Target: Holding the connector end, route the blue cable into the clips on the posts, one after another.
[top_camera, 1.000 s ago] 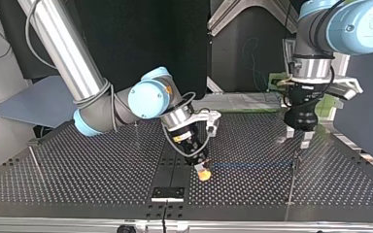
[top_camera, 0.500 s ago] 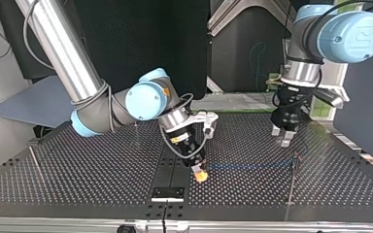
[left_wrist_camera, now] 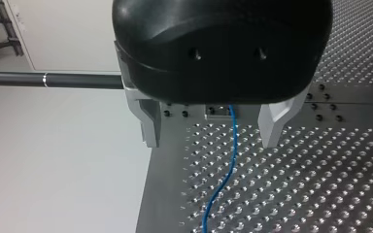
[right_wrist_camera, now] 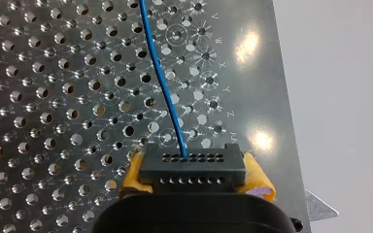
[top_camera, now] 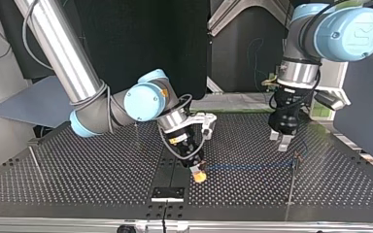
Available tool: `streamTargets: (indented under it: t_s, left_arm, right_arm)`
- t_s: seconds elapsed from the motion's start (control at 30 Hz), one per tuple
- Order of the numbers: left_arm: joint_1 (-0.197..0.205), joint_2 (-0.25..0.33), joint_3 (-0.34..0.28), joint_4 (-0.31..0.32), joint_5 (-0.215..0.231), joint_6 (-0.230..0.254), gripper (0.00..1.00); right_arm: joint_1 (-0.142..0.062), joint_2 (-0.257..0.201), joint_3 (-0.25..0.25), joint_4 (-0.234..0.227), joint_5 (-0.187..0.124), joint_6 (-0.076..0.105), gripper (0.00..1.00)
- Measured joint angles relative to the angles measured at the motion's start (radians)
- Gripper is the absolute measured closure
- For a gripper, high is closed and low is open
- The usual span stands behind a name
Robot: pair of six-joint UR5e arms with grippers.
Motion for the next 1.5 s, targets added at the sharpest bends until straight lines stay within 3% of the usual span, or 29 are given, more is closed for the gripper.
streamTargets:
  t_s: [0.27, 0.5, 0.77, 1.3, 1.5]
  left_arm:
    - [-0.035, -0.035, 0.059, -0.004, -0.062, 0.023, 0.0]
    - [-0.054, -0.059, 0.067, 0.01, -0.107, 0.038, 0.0]
    - [-0.08, -0.118, 0.07, 0.013, -0.157, 0.09, 0.0]
    - [-0.124, -0.13, 0.096, 0.061, -0.249, 0.106, 0.0]
    - [-0.152, -0.159, 0.122, 0.066, -0.284, 0.114, 0.0]
  right_arm:
    - [-0.001, 0.001, 0.0, -0.001, -0.003, 0.0, 1.0]
    - [-0.002, 0.002, 0.0, 0.0, -0.004, 0.0, 1.0]
    - [-0.006, 0.002, 0.0, 0.001, -0.004, 0.001, 1.0]
    - [-0.009, 0.003, 0.0, 0.001, -0.006, 0.001, 1.0]
    - [-0.009, 0.003, 0.0, 0.0, -0.012, 0.001, 1.0]
